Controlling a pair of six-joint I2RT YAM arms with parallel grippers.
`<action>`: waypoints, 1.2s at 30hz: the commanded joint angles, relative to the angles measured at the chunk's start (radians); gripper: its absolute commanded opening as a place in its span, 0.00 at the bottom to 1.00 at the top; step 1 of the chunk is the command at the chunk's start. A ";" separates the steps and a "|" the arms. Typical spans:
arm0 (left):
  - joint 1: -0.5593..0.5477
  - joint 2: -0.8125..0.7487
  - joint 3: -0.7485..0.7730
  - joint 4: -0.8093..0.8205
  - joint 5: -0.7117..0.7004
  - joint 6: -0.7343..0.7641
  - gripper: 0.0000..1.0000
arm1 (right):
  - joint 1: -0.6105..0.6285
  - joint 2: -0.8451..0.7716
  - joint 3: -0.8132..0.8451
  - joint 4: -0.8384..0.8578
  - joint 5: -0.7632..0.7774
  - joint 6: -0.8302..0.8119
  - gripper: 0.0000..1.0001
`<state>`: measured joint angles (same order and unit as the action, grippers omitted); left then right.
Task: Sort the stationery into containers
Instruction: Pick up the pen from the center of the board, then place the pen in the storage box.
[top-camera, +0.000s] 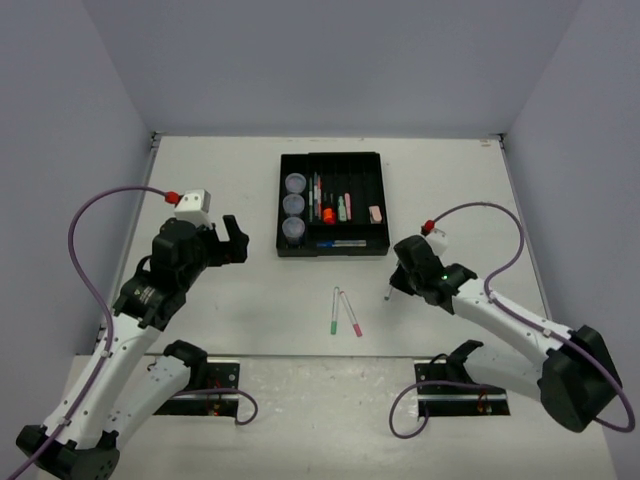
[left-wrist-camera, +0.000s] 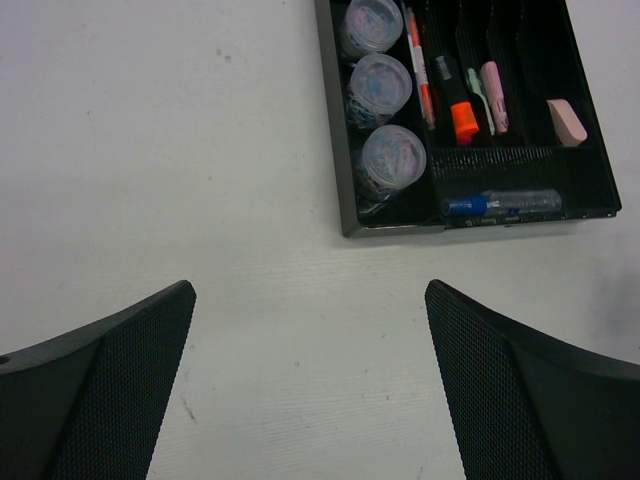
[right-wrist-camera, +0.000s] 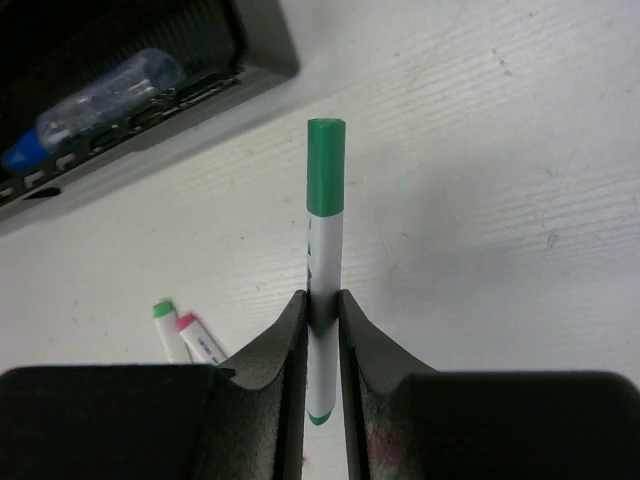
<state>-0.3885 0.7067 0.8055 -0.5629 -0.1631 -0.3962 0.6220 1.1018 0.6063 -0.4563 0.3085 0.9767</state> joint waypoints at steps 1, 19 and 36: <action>0.000 0.003 0.000 0.029 0.004 0.033 1.00 | 0.004 -0.088 0.103 -0.002 0.030 -0.136 0.04; 0.000 0.015 0.001 0.022 -0.017 0.028 1.00 | -0.148 0.946 1.166 -0.168 -0.099 -0.630 0.05; 0.002 0.037 0.003 0.023 -0.012 0.030 1.00 | -0.160 1.080 1.195 -0.159 -0.130 -0.634 0.18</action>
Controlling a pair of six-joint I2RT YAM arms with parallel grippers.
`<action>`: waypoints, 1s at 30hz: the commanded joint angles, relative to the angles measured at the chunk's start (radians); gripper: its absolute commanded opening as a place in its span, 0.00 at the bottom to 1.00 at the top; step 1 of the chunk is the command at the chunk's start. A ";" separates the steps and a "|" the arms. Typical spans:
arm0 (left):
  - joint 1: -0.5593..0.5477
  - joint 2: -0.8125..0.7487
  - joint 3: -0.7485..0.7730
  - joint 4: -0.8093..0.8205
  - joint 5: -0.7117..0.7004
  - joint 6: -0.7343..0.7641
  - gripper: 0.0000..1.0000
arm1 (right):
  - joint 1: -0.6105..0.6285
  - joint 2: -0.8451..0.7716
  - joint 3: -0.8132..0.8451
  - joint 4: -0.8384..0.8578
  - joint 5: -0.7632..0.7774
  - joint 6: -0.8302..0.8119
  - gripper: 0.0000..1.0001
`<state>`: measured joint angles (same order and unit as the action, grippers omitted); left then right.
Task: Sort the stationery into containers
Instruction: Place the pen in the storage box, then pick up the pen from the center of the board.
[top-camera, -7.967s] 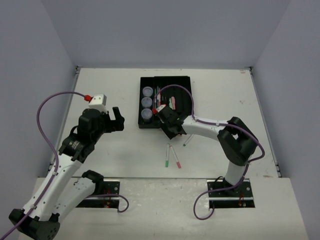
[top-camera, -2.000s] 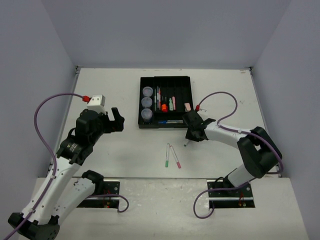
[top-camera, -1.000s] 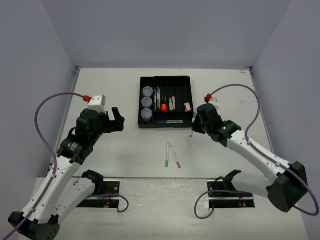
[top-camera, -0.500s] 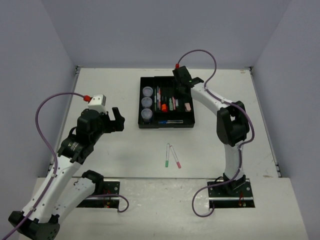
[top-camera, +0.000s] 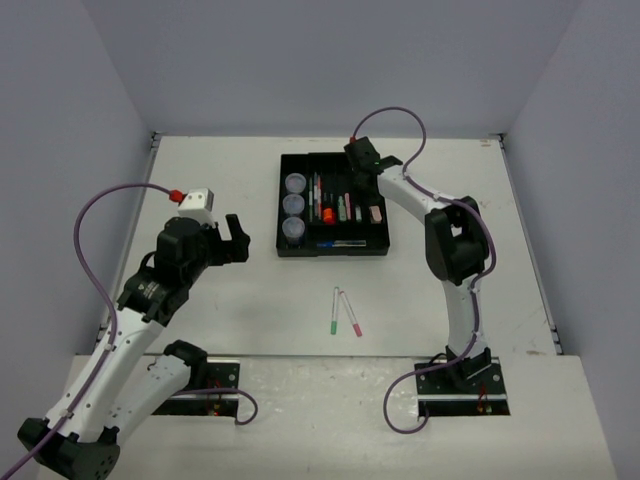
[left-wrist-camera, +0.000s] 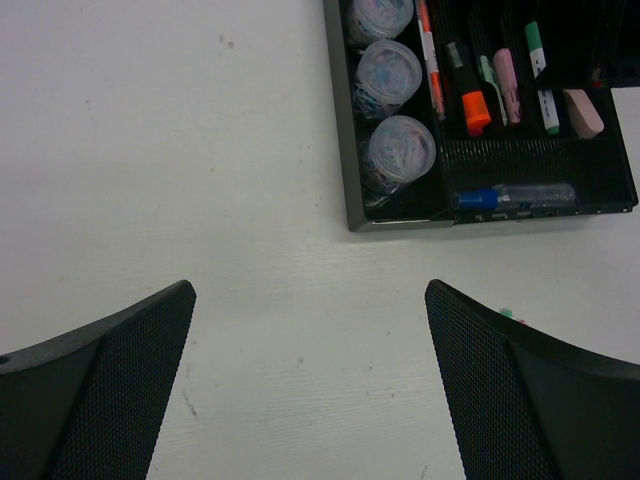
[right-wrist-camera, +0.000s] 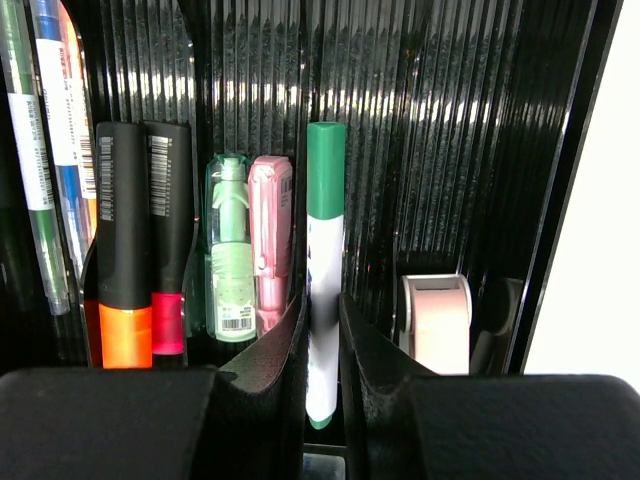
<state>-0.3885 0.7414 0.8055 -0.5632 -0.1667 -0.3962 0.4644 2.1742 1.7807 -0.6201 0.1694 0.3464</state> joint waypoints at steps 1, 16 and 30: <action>0.002 0.003 0.003 0.023 -0.008 0.030 1.00 | -0.003 0.007 0.020 0.005 0.010 -0.001 0.20; 0.002 0.004 0.004 0.023 -0.008 0.032 1.00 | 0.075 -0.314 -0.117 -0.057 0.003 -0.003 0.38; 0.002 -0.002 0.003 0.026 -0.002 0.033 1.00 | 0.399 -0.651 -0.723 -0.014 0.023 0.199 0.39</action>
<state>-0.3885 0.7479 0.8055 -0.5629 -0.1661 -0.3962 0.8140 1.5207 1.1280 -0.6329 0.1888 0.4908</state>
